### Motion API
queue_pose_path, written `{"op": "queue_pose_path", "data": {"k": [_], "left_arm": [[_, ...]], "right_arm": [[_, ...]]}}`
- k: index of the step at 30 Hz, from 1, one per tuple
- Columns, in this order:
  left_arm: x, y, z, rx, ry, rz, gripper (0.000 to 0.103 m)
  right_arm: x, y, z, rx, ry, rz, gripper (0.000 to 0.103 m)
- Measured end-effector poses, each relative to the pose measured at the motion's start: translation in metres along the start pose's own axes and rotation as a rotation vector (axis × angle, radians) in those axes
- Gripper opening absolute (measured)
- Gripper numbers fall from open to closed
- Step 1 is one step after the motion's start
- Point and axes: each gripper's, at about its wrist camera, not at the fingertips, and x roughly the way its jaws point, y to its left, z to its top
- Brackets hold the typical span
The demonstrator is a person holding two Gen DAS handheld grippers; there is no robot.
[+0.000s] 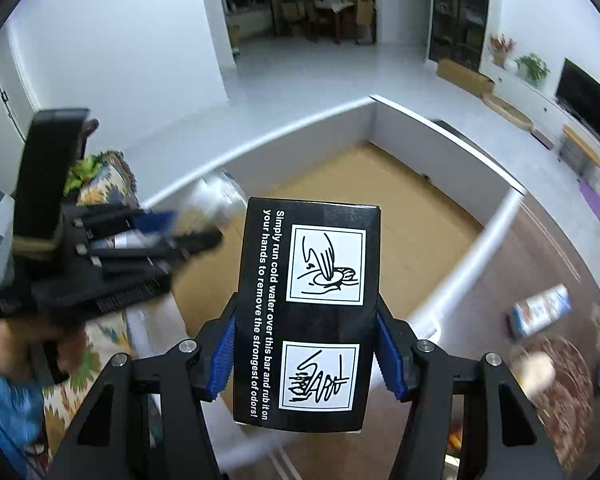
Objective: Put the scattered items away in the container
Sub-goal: 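Lower the swabs and soap box into the cardboard box and open both tools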
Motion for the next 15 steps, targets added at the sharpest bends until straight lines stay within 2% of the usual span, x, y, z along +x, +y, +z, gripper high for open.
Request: {"op": "queue_pose_path", "data": {"k": [6,11,14,15], "left_arm": [[0.039,0.017,-0.005,-0.016,0.065,0.027,0.035],[0.056,0.020,-0.009,-0.018,0.098,0.067,0.035],[0.064,0.020,-0.013,-0.037,0.140,0.065,0.040],[0.066,0.019,-0.015,-0.034,0.148,0.065,0.047]], "right_arm": [[0.063,0.015,-0.005,-0.009,0.067,-0.017,0.060],[0.085,0.024,-0.015,-0.032,0.107,-0.023,0.061],[0.096,0.024,-0.022,-0.048,0.145,-0.039,0.062],[0.095,0.021,-0.026,-0.053,0.145,-0.045,0.064]]}}
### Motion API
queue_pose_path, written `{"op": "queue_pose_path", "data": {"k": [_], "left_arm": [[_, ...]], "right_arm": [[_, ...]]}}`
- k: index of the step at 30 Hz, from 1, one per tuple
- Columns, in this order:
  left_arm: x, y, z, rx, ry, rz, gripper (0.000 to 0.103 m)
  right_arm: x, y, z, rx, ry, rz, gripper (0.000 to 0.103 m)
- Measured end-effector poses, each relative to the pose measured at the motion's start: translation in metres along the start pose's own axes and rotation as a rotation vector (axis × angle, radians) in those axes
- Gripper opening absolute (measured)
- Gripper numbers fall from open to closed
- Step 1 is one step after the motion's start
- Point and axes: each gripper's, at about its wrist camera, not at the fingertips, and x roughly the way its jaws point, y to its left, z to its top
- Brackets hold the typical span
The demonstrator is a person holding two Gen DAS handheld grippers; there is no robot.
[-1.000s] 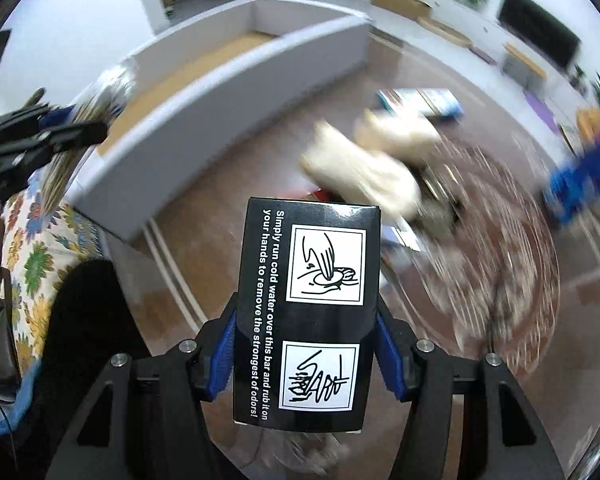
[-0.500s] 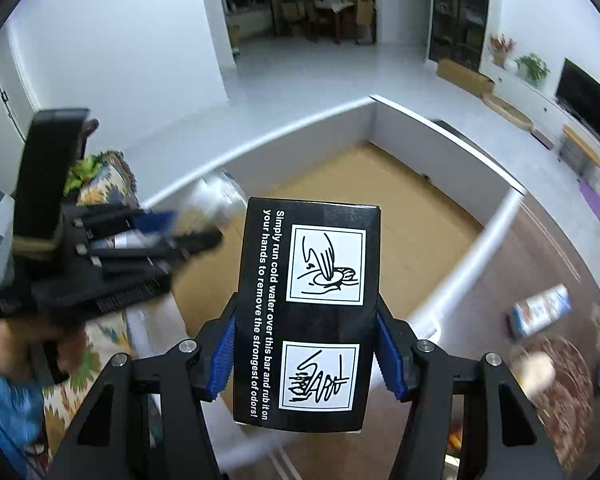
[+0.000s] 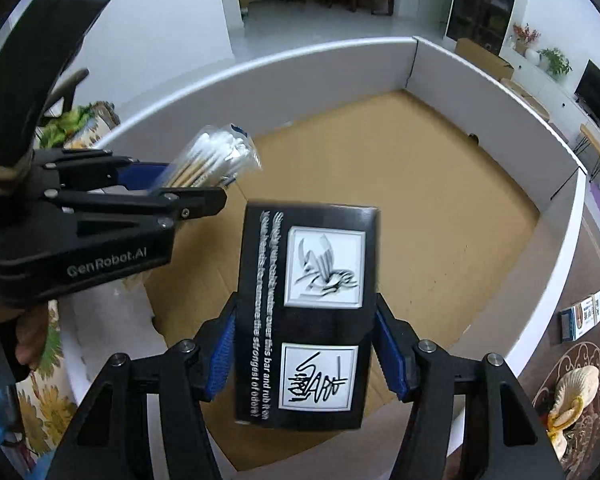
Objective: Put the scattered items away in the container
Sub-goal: 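Lower the swabs and soap box into the cardboard box and open both tools, then withdraw both tools back over the table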
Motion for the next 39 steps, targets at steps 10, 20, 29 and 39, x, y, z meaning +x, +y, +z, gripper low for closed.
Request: {"op": "queue_pose_path", "data": {"k": [10,20,29,39], "left_arm": [[0.016,-0.020,-0.011,0.074,0.037,0.104,0.078],[0.006,0.019,-0.017,-0.044,0.000,0.108,0.081],[-0.002,0.027,-0.025,-0.034,-0.014,0.122,0.081],[-0.100,-0.001,-0.064,-0.049,-0.407,0.128,0.103]], "right_arm": [[0.005,0.015,-0.030,-0.097,0.041,-0.107,0.076],[0.005,0.035,-0.042,-0.086,0.095,-0.177,0.071],[-0.002,0.040,-0.049,-0.017,-0.003,-0.201,0.070],[-0.108,0.020,-0.086,0.137,-0.564,-0.183,0.103]]}}
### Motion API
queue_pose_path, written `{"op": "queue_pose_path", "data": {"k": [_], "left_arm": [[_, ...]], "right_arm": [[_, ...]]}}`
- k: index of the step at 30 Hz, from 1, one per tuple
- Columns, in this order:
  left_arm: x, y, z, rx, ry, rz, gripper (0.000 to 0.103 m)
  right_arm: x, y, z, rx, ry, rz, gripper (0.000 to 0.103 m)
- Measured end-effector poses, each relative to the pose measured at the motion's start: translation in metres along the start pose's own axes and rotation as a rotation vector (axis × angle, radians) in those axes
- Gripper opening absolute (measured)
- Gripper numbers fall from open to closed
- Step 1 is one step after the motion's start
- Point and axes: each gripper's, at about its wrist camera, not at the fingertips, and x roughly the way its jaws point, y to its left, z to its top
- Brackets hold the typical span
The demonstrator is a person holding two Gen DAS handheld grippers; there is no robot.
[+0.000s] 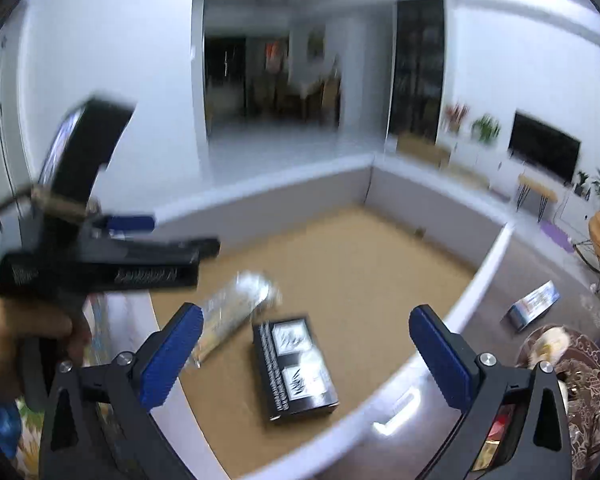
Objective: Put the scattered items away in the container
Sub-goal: 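Withdraw both tools back over the table, then grasp the white sunscreen bottle with the left tool and lift it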
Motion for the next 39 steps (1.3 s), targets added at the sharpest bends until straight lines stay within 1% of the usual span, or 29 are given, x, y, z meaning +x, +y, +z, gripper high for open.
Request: {"op": "queue_pose_path", "data": {"k": [1,4,7,9,11,12,14,16,19,22,25,27,29,33,39], "left_arm": [[-0.016,-0.008,0.000,0.009,-0.044,-0.019,0.103],[-0.052,-0.039,0.010,0.044,-0.110,-0.093,0.103],[-0.086,-0.081,0.006,0.095,-0.141,-0.179,0.103],[-0.106,-0.111,-0.002,0.136,-0.145,-0.247,0.103],[-0.117,-0.148,-0.016,0.199,-0.111,-0.327,0.103],[-0.115,-0.167,-0.024,0.231,-0.096,-0.372,0.103],[-0.106,-0.206,-0.046,0.293,-0.007,-0.448,0.103],[-0.091,-0.240,-0.075,0.351,0.094,-0.497,0.103],[-0.067,-0.277,-0.117,0.417,0.200,-0.494,0.103],[-0.049,-0.302,-0.144,0.461,0.249,-0.467,0.103],[-0.036,-0.304,-0.159,0.457,0.281,-0.446,0.103],[-0.027,-0.306,-0.163,0.442,0.306,-0.435,0.103],[-0.025,-0.310,-0.165,0.455,0.295,-0.406,0.103],[-0.023,-0.318,-0.160,0.453,0.302,-0.403,0.103],[-0.011,-0.333,-0.155,0.439,0.278,-0.403,0.103]], "right_arm": [[-0.009,-0.007,-0.002,-0.001,-0.018,-0.010,0.103],[-0.040,-0.038,-0.023,0.003,-0.041,-0.048,0.103],[-0.066,-0.080,-0.056,0.025,-0.003,-0.102,0.103],[-0.081,-0.112,-0.088,0.041,0.054,-0.155,0.103],[-0.092,-0.147,-0.124,0.065,0.122,-0.210,0.103],[-0.098,-0.164,-0.141,0.081,0.156,-0.237,0.103],[-0.113,-0.193,-0.175,0.115,0.231,-0.302,0.103],[-0.127,-0.219,-0.208,0.154,0.308,-0.360,0.103],[-0.154,-0.247,-0.240,0.191,0.373,-0.405,0.103],[-0.179,-0.262,-0.261,0.213,0.403,-0.445,0.103],[-0.194,-0.276,-0.275,0.250,0.415,-0.466,0.103],[-0.200,-0.282,-0.277,0.284,0.403,-0.453,0.103],[-0.200,-0.288,-0.276,0.313,0.394,-0.444,0.103],[-0.193,-0.306,-0.275,0.390,0.392,-0.411,0.103],[-0.185,-0.316,-0.272,0.401,0.388,-0.414,0.103]]}}
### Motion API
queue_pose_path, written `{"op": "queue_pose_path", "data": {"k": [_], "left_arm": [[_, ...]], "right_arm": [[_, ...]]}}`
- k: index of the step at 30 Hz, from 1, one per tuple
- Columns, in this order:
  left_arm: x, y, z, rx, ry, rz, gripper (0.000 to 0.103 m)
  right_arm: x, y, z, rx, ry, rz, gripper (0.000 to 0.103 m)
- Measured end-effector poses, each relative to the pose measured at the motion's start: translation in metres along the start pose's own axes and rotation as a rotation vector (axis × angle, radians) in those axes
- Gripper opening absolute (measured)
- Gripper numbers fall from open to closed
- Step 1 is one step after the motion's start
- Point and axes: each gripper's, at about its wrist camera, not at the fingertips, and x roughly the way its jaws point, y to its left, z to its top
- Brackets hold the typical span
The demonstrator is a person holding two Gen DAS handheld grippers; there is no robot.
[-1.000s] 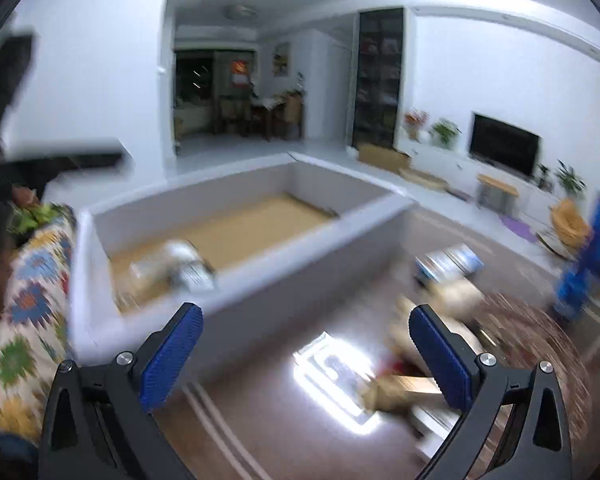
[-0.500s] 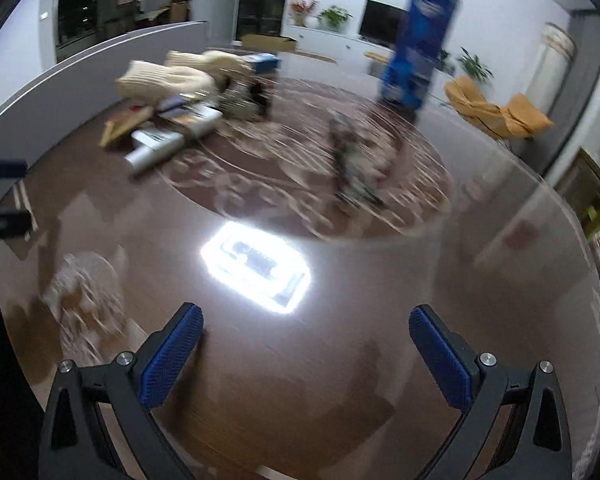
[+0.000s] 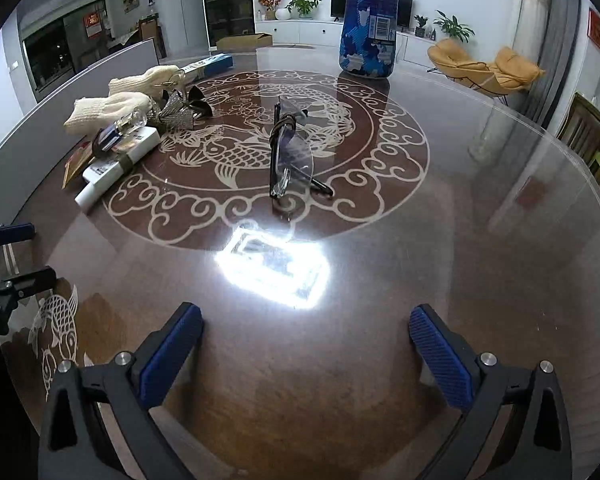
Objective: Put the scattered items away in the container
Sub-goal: 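Grasp the white sunscreen bottle with the left tool and lift it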
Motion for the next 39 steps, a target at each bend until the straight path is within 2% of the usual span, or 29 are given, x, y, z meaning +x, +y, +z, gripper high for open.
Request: {"op": "queue_pose_path", "data": {"k": [5,15,21,22,23,24,25,26,32,39], "left_arm": [[0.012,-0.005,0.017,0.009,-0.017,-0.005,0.103],[0.044,-0.006,0.069,0.034,0.003,-0.023,0.103],[0.053,-0.004,0.085,0.021,-0.016,-0.008,0.103],[0.053,-0.003,0.086,0.021,-0.021,-0.008,0.101],[0.053,-0.003,0.087,0.021,-0.032,-0.008,0.088],[0.050,-0.004,0.089,0.021,-0.046,-0.006,0.070],[0.048,-0.004,0.090,0.020,-0.048,-0.006,0.064],[0.048,-0.004,0.090,0.022,-0.048,-0.005,0.053],[0.041,-0.003,0.085,0.011,-0.008,-0.003,0.053],[0.014,-0.004,0.045,0.051,0.062,-0.034,0.053]], "right_arm": [[0.000,0.000,0.002,0.005,-0.001,-0.003,0.103],[0.000,0.000,0.001,0.006,-0.004,-0.002,0.103],[0.001,0.000,0.001,0.006,-0.004,-0.001,0.103],[0.001,0.000,0.001,0.006,-0.005,-0.001,0.103],[0.001,0.000,0.001,0.007,-0.005,-0.001,0.103],[0.001,0.000,0.001,0.007,-0.005,-0.001,0.103],[0.001,0.000,0.001,0.007,-0.005,-0.001,0.103],[0.001,0.000,0.001,0.007,-0.005,-0.001,0.103],[0.001,0.000,0.001,0.007,-0.006,0.000,0.103],[0.001,0.000,0.001,0.007,-0.007,0.001,0.103]]}}
